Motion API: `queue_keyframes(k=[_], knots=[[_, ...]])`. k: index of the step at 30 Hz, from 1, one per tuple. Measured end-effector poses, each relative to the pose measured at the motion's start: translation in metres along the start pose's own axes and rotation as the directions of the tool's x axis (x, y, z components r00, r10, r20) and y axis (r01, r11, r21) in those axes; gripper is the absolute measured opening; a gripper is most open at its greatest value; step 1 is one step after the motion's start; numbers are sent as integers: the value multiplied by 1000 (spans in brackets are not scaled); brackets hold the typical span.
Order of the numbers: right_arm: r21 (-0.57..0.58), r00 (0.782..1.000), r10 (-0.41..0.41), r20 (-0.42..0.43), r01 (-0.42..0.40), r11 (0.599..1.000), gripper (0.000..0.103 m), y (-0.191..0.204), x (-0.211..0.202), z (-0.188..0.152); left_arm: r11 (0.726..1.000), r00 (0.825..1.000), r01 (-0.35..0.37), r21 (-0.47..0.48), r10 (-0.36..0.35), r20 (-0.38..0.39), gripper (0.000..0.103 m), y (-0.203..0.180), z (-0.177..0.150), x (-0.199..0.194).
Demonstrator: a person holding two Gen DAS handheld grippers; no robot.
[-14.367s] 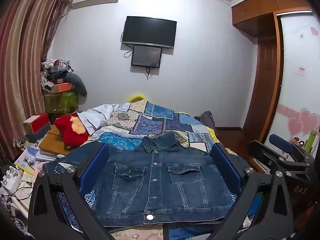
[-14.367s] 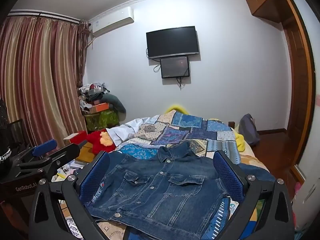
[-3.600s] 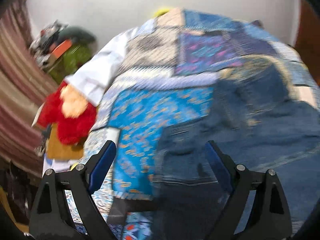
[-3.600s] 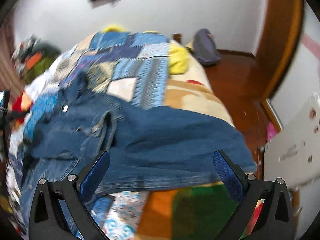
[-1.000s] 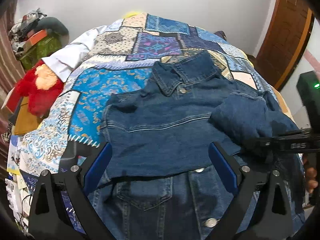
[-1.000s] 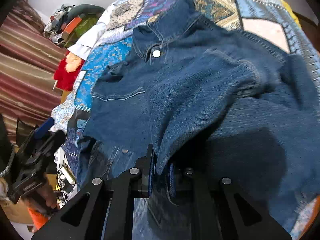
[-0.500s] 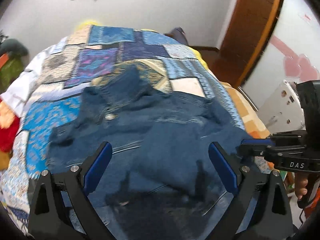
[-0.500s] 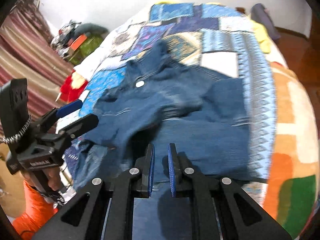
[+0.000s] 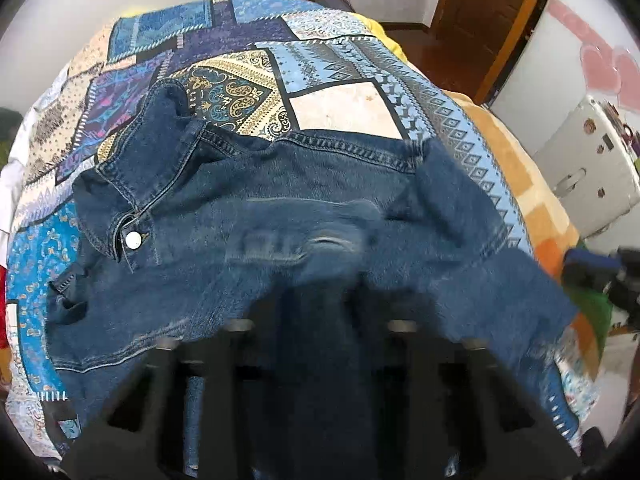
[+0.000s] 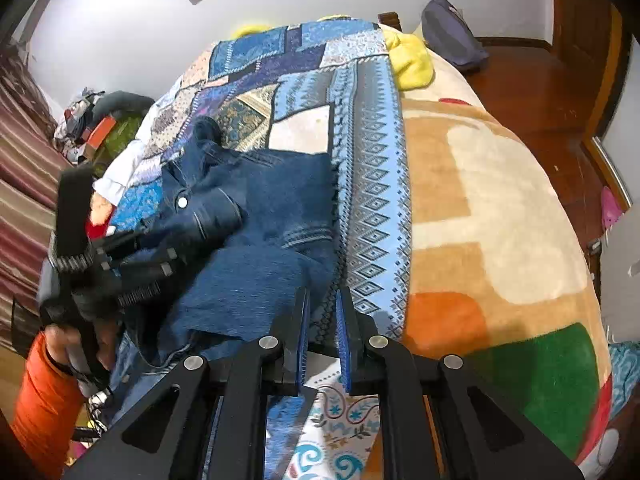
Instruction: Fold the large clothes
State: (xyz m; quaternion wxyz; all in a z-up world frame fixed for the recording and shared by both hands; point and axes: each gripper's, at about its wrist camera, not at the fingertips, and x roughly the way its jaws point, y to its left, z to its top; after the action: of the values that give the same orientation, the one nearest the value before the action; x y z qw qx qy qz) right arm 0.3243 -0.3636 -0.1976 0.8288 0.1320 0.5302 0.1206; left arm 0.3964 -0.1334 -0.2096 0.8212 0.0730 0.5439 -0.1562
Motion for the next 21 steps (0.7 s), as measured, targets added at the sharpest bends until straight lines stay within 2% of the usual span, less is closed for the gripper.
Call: queue_keyframes(k=[2, 4, 7, 11, 13, 15, 17, 19, 21], knots=[[-3, 1000, 0, -11, 0, 1000, 9, 1, 6, 0, 1000, 1000, 14, -7, -14, 13, 13, 5, 8, -6], [-1, 1000, 13, -20, -13, 1000, 9, 3, 11, 0, 1000, 998, -5, -13, 6, 62, 8, 9, 15, -23], [-21, 1000, 19, -9, -20, 1000, 9, 12, 12, 5, 1000, 985, -9, -30, 14, 171, 7, 24, 25, -64], [-47, 999, 27, 22, -26, 999, 9, 28, 8, 20, 997, 938, -20, -73, 44, 344, 6, 52, 31, -129], [-61, 999, 28, 43, -25, 998, 9, 37, 4, 27, 995, 897, -14, -103, 58, 438, 6, 72, 28, -166], [-72, 997, 30, 67, -25, 997, 9, 46, 1, 35, 991, 864, -4, -131, 69, 498, 6, 90, 22, -192], [-85, 996, 32, 80, -26, 996, 9, 57, 2, 42, 989, 842, -2, -146, 81, 534, 6, 108, 13, -205], [-98, 997, 21, 74, -14, 995, 9, 67, 11, 47, 987, 833, -34, -159, 116, 542, 6, 123, -1, -206], [-123, 999, -15, 46, 20, 992, 9, 76, 27, 49, 982, 846, -63, -176, 147, 513, 6, 141, -14, -193]])
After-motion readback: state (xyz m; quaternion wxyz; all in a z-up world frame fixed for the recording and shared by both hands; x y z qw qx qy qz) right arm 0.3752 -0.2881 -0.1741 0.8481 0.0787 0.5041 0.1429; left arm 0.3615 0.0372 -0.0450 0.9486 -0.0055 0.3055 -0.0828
